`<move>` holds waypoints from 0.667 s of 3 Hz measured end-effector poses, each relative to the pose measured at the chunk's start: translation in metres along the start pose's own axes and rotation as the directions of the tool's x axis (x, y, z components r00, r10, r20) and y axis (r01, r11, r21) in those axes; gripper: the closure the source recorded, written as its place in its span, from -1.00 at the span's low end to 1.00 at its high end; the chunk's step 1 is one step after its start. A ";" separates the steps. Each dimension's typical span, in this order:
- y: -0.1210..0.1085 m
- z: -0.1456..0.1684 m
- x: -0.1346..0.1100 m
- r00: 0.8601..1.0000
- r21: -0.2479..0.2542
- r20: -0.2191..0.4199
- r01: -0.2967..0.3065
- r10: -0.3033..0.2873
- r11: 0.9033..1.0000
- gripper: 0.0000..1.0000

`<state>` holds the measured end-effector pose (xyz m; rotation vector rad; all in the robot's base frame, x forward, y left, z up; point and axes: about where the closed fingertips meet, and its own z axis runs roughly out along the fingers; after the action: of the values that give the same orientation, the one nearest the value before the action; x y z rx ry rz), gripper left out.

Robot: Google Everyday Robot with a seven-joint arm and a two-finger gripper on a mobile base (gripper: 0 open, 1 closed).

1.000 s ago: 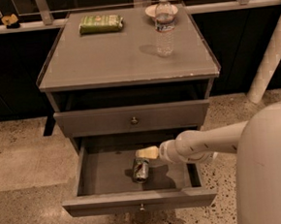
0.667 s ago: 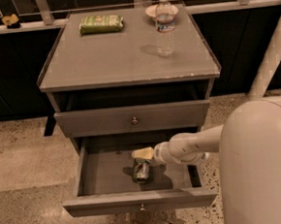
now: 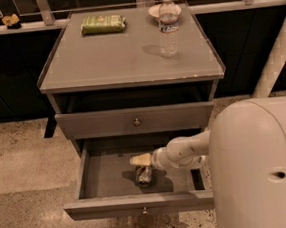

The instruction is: Pick 7up can from middle drawer and place on counter

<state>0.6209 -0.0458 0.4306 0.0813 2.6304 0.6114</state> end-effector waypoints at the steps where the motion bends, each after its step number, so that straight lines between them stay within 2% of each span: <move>1: 0.007 0.040 0.017 0.998 -0.001 -0.059 -0.003 0.003 1.000 -1.00; 2: 0.018 0.070 0.029 0.995 -0.004 -0.101 -0.005 0.005 1.000 -1.00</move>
Offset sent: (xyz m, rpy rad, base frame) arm 0.0071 0.0780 -0.0959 0.0046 0.1369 0.0606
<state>0.6239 0.0034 0.3699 0.0566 2.7272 0.6387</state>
